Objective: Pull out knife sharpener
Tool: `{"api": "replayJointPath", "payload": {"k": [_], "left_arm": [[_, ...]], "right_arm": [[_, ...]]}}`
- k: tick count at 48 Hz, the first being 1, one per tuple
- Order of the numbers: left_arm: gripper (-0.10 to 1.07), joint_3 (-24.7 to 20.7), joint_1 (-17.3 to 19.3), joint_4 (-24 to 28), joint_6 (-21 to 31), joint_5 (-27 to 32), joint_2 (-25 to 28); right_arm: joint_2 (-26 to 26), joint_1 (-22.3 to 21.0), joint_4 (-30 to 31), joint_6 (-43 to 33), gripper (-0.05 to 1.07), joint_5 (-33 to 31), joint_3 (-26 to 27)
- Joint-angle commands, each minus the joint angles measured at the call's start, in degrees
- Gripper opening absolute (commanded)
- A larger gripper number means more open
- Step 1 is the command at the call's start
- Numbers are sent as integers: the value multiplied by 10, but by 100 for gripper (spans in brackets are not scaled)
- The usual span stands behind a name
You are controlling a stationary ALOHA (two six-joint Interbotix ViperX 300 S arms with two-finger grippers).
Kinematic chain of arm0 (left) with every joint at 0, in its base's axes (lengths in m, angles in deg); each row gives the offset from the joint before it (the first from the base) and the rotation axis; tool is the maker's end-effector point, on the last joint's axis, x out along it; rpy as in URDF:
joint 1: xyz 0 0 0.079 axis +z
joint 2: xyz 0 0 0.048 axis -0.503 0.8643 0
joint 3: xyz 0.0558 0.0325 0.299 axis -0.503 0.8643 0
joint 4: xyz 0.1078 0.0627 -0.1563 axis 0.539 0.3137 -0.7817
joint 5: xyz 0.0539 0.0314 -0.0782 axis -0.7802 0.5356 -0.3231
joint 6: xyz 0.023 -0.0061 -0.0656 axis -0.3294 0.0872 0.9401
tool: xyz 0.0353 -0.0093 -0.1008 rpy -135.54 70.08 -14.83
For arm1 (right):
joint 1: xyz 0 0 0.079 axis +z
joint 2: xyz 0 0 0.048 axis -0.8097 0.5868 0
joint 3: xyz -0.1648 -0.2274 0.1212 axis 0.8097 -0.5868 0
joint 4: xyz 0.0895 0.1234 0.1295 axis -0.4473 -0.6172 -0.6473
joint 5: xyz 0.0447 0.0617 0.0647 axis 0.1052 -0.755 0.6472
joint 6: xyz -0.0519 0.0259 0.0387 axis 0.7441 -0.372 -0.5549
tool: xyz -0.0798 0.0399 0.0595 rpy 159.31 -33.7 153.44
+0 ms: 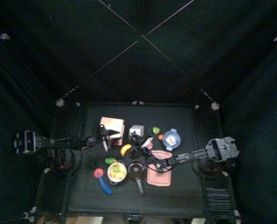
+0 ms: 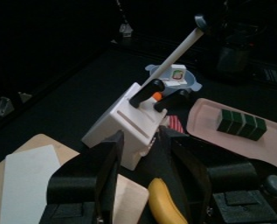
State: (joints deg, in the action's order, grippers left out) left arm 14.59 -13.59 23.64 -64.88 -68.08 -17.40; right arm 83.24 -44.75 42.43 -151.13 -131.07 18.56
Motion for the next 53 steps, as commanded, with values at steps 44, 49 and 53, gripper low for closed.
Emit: {"api": "replayJointPath", "payload": {"k": [44, 49, 53], "left_arm": [[79, -4, 2, 0, 0, -2, -1], [79, -4, 2, 0, 0, -2, -1], [79, -4, 2, 0, 0, -2, -1]], "right_arm": [[-41, 40, 40, -6, 64, -56, 8], [-45, 40, 34, -6, 64, -56, 6], [-46, 39, 28, -6, 64, -56, 4]]}}
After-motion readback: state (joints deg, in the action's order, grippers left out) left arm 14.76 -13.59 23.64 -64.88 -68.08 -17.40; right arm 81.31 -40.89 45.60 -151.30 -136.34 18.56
